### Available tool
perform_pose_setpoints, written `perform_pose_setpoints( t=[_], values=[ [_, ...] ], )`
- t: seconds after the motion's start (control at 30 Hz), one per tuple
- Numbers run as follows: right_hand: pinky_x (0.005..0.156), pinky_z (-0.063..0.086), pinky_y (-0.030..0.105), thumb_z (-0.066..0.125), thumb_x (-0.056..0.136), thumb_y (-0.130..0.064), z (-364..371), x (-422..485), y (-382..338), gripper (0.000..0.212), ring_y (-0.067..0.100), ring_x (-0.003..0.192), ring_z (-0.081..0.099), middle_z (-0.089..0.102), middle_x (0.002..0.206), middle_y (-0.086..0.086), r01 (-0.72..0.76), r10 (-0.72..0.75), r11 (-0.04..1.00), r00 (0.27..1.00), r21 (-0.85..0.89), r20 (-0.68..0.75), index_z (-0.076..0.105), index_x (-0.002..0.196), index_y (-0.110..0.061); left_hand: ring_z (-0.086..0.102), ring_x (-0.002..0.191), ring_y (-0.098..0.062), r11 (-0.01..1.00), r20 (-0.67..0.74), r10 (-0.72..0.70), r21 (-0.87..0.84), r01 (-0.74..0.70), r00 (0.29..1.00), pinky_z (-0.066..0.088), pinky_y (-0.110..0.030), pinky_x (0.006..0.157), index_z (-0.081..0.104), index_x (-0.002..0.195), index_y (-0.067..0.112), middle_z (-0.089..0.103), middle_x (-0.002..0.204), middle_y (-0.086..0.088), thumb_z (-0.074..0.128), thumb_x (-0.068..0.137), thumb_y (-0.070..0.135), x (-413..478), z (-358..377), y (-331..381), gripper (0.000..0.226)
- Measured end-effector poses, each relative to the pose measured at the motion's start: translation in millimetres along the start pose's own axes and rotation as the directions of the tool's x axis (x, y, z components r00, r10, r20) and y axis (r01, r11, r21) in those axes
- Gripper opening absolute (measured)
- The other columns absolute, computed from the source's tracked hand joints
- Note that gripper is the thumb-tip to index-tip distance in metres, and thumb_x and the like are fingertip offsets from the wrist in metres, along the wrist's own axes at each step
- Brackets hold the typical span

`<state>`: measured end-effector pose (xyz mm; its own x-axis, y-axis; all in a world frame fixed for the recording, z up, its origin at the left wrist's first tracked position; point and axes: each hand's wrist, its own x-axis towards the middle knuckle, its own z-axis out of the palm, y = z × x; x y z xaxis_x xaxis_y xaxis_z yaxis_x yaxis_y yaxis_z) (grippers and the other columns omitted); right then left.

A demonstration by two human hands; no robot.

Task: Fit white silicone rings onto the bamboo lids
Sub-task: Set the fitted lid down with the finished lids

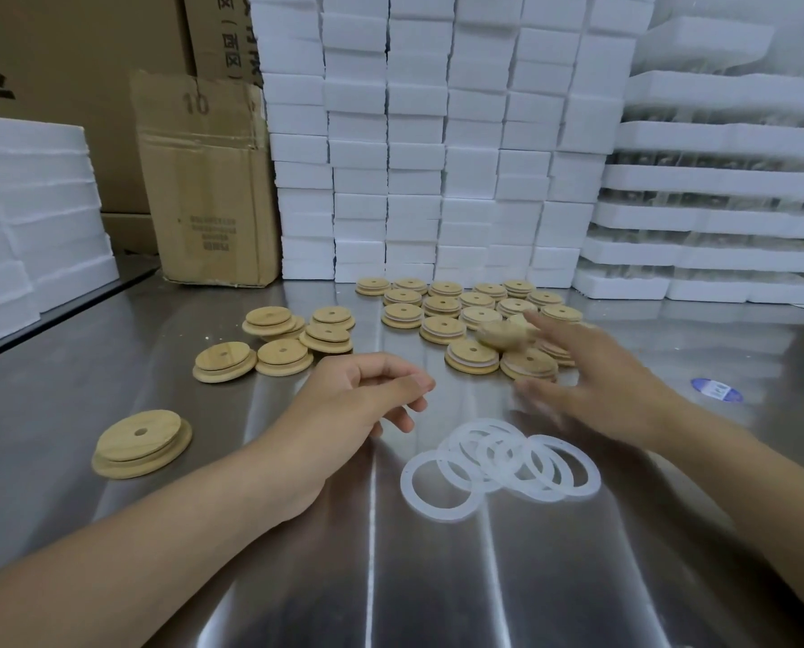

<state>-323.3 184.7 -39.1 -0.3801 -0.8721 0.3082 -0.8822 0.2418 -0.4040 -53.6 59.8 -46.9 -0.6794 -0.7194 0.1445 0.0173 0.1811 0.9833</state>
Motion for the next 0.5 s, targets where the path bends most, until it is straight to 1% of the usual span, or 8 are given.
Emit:
perform_pose_setpoints(
  t=[0.03,0.07,0.1,0.17,0.3,0.37,0.43,0.5],
  values=[
    [0.127,0.021,0.040,0.072,0.095,-0.049,0.4,-0.5,-1.4,0.090,0.021,0.160,0.020,0.039,0.162,-0.017,-0.004,0.006,1.000,0.995,-0.023,0.095,0.017,0.166,-0.044,0.067,0.069,-0.008,1.000,-0.002,0.000,0.001,0.000,1.000,0.043,-0.024,0.066,0.084,0.089,0.022,0.077,0.082,0.002,0.077,0.094,0.027,0.1,0.0,-0.1,0.010],
    [0.132,0.008,0.047,0.069,0.098,-0.049,0.9,-1.0,-2.0,0.095,0.022,0.164,0.005,0.026,0.168,-0.017,0.002,0.004,0.999,0.987,-0.038,0.161,0.003,0.166,-0.049,0.067,0.070,-0.008,1.000,-0.004,-0.002,0.000,0.002,1.000,0.043,-0.024,0.066,0.085,0.089,0.023,0.077,0.082,0.002,0.077,0.094,0.028,0.1,0.0,-0.1,0.010],
    [0.133,0.002,0.050,0.067,0.099,-0.048,1.4,-1.0,-1.8,0.096,0.022,0.164,0.000,0.023,0.171,-0.016,0.021,-0.014,0.999,0.981,-0.035,0.191,-0.004,0.164,-0.052,0.067,0.070,-0.008,1.000,-0.006,-0.002,-0.002,0.002,1.000,0.043,-0.025,0.067,0.085,0.089,0.023,0.077,0.083,0.002,0.077,0.094,0.028,0.1,0.1,0.0,0.010],
    [0.133,0.004,0.051,0.067,0.099,-0.047,1.4,-1.4,-0.6,0.097,0.019,0.165,0.005,0.027,0.171,-0.018,0.048,-0.046,0.999,0.980,-0.003,0.196,-0.006,0.163,-0.054,0.067,0.071,-0.009,1.000,-0.006,-0.003,0.001,0.003,1.000,0.043,-0.027,0.068,0.085,0.090,0.023,0.077,0.083,0.002,0.077,0.094,0.028,0.4,0.1,-0.1,0.011],
    [0.132,0.016,0.048,0.069,0.097,-0.049,-0.4,-2.0,1.1,0.093,0.015,0.163,0.010,0.025,0.172,-0.019,0.049,-0.053,0.998,0.983,0.025,0.175,0.004,0.163,-0.055,0.067,0.071,-0.009,1.000,-0.002,0.003,0.012,-0.003,1.000,0.044,-0.025,0.066,0.085,0.090,0.023,0.077,0.083,0.002,0.077,0.095,0.028,1.2,-0.1,-1.4,0.010],
    [0.129,0.019,0.035,0.069,0.098,-0.049,1.6,-1.3,2.9,0.088,0.012,0.162,0.015,0.025,0.171,-0.020,0.064,-0.066,0.998,0.983,0.019,0.170,0.011,0.164,-0.053,0.067,0.070,-0.009,1.000,-0.004,0.009,0.020,-0.009,1.000,0.045,-0.021,0.062,0.085,0.090,0.023,0.077,0.082,0.002,0.077,0.095,0.027,1.1,0.0,-1.6,0.010],
    [0.116,0.023,0.022,0.067,0.098,-0.050,3.9,-1.1,4.9,0.082,0.007,0.157,0.025,0.030,0.169,-0.020,0.076,-0.075,0.997,0.983,0.003,0.165,0.017,0.164,-0.051,0.068,0.070,-0.008,0.999,-0.007,0.020,0.034,-0.019,1.000,0.046,-0.017,0.058,0.084,0.089,0.024,0.077,0.081,0.002,0.077,0.095,0.026,2.6,-0.7,-1.4,0.010],
    [0.110,0.025,0.021,0.065,0.099,-0.052,5.4,-1.0,6.6,0.077,0.005,0.152,0.033,0.034,0.168,-0.019,0.078,-0.075,0.997,0.984,-0.010,0.160,0.021,0.162,-0.051,0.070,0.071,-0.006,0.991,-0.040,0.074,0.113,-0.069,0.996,0.047,-0.013,0.059,0.084,0.085,0.024,0.078,0.080,0.004,0.078,0.096,0.024,5.4,-4.3,-0.6,0.013]
  ],
)
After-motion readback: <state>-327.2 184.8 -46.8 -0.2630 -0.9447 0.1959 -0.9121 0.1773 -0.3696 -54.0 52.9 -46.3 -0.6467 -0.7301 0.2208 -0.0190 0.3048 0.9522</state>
